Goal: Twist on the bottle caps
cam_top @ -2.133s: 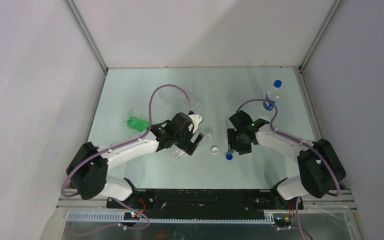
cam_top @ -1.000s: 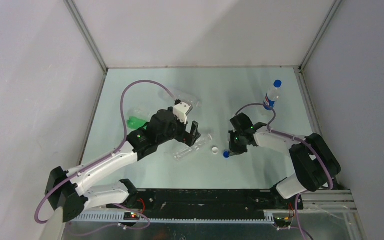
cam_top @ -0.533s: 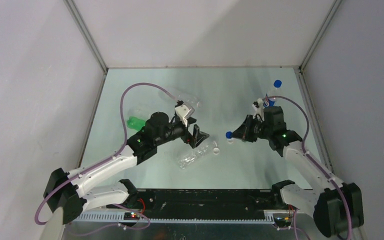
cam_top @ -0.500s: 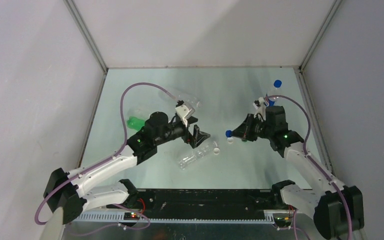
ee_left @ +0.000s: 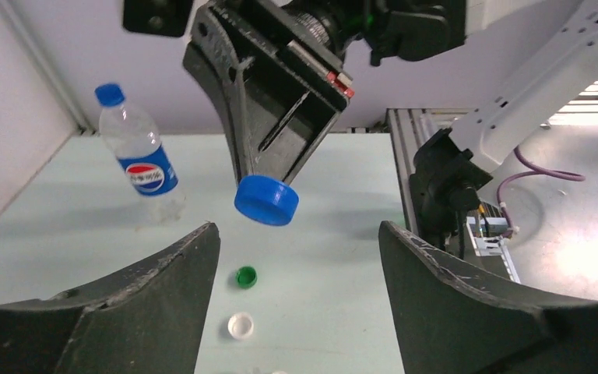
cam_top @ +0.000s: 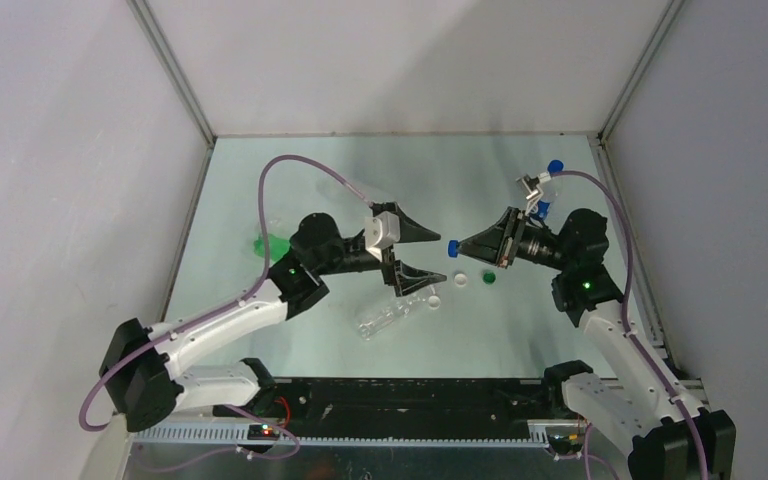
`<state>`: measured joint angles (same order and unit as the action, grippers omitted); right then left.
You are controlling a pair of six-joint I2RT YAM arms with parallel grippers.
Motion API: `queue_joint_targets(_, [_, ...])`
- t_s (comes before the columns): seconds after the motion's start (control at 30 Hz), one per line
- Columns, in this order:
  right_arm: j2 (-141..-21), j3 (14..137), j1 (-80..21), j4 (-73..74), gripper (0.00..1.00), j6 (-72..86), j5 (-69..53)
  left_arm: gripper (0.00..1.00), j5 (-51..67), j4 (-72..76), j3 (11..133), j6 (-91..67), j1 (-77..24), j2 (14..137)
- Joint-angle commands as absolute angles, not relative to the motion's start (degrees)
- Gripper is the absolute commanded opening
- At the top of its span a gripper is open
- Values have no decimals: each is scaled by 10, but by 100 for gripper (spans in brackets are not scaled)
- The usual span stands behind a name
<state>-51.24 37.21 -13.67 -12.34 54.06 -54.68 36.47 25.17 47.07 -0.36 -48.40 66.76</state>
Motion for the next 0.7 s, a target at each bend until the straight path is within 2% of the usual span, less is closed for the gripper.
queue_joint_targets(0.0, [-502, 376, -138, -214, 0, 577, -612, 78, 425, 309, 507, 16, -495, 683])
queue_joint_targets(0.47, [-502, 376, -151, -246, 0, 587, -636, 52, 438, 353, 525, -9, -502, 719])
queue_joint_targets(0.57, [-503, 376, -152, -236, 0, 580, -633, 27, 438, 354, 526, -15, -503, 722])
queue_joint_targets(0.67, [-504, 376, -151, -227, 2, 573, -633, 19, 435, 356, 527, -28, -503, 724])
